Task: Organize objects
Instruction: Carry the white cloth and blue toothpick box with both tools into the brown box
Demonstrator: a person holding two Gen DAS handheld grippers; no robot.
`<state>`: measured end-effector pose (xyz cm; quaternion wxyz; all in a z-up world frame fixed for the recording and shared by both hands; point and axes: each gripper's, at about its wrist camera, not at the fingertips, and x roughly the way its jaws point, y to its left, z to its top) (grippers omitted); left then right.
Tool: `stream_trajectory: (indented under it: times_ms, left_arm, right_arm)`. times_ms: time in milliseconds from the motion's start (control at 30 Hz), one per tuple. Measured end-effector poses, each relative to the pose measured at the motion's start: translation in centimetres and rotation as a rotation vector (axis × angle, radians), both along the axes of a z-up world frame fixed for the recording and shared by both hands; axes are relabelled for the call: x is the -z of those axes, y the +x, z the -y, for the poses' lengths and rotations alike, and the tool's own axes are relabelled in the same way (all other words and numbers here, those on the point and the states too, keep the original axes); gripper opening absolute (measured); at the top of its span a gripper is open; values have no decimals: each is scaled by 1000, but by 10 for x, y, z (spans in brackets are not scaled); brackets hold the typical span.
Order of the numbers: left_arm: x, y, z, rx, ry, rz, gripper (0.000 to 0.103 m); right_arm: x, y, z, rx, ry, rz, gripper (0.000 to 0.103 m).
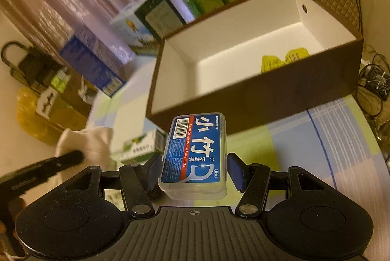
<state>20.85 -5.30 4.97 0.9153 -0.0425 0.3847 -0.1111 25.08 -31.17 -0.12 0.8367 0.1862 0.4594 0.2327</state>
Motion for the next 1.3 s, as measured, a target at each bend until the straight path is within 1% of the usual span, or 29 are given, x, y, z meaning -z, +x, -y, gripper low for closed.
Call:
stream_trajectory:
  times_ms: [133,333,633,967,1300]
  left_arm:
    - [-8,17,25,29,7,23,16]
    - [-15,46,54,53,12,44,16]
    - [-15,94,87,56,34,44,16]
    - [8,142,111,47,79,-22,16]
    - [44,181,127,15,128,-119,17]
  right_arm:
    - [-12,14,17,18,51,10,55]
    - [-24,38,42,53,96,23,55]
    - [-28,85,72,80,114,35,55]
    - [-13,130,81,79,90,19,55]
    - [15,167,80,60,31,-26,55]
